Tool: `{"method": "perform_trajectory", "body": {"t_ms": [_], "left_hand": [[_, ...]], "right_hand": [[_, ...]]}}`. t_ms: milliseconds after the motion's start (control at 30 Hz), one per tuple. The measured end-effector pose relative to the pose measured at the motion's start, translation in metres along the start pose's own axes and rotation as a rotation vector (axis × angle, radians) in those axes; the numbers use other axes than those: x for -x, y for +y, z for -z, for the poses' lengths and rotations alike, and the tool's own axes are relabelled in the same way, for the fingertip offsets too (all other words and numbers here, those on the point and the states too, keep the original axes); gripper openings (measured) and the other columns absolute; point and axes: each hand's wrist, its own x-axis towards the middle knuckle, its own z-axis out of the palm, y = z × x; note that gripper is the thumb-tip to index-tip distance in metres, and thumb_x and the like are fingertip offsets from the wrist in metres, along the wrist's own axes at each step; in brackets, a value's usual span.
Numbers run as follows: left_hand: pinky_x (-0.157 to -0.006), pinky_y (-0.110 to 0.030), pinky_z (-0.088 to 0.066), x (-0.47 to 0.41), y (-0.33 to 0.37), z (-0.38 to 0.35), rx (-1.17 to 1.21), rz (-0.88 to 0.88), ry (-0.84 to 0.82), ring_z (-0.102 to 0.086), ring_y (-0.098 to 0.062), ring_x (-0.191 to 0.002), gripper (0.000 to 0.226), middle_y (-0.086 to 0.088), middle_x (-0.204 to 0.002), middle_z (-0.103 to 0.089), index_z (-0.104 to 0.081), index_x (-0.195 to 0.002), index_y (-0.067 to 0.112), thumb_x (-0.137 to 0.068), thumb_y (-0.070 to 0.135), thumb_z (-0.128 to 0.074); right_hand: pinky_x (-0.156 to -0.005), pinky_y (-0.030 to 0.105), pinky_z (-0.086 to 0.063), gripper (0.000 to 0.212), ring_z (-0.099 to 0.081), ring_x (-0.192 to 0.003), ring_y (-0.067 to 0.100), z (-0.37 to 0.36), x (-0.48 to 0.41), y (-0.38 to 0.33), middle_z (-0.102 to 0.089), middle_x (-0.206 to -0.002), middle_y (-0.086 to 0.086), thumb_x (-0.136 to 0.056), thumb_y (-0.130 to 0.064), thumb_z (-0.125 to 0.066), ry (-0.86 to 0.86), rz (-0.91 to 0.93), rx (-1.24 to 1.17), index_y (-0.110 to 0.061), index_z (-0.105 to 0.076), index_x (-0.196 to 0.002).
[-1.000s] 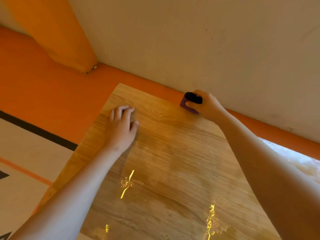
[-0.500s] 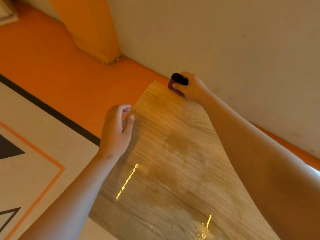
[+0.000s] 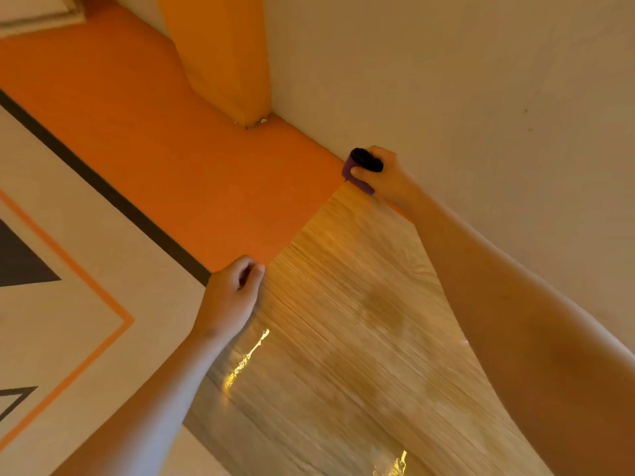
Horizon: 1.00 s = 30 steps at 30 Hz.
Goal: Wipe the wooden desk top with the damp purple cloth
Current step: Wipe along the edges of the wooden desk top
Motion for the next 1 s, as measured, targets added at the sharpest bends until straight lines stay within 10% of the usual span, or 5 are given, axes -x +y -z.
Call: {"method": "perform_trajectory", "body": {"t_ms": [733,1000], "left_hand": [[-0.047,-0.028,-0.024,0.053,-0.033,0.029,-0.086,0.072,0.058,-0.036,-0.013,-0.041,0.046,0.007,-0.043,-0.038,-0.036,-0.055,0.021,-0.099,0.03,-0.046],[-0.045,-0.028,-0.025,0.053,-0.034,0.029,-0.122,0.02,0.05,-0.032,-0.011,-0.039,0.045,0.007,-0.043,-0.031,-0.037,-0.056,0.02,-0.099,0.03,-0.045]], "right_hand": [[-0.084,0.041,-0.051,0.021,-0.061,-0.091,0.024,-0.045,-0.038,-0.068,-0.067,-0.099,0.002,-0.079,-0.028,-0.071,-0.668,0.164,0.839,-0.02,-0.065,-0.098],[-0.066,0.03,-0.042,0.016,-0.052,-0.071,0.016,-0.037,-0.041,-0.082,-0.058,-0.073,-0.007,-0.078,-0.034,-0.071,-0.665,0.088,0.877,-0.033,-0.058,-0.069]]}}
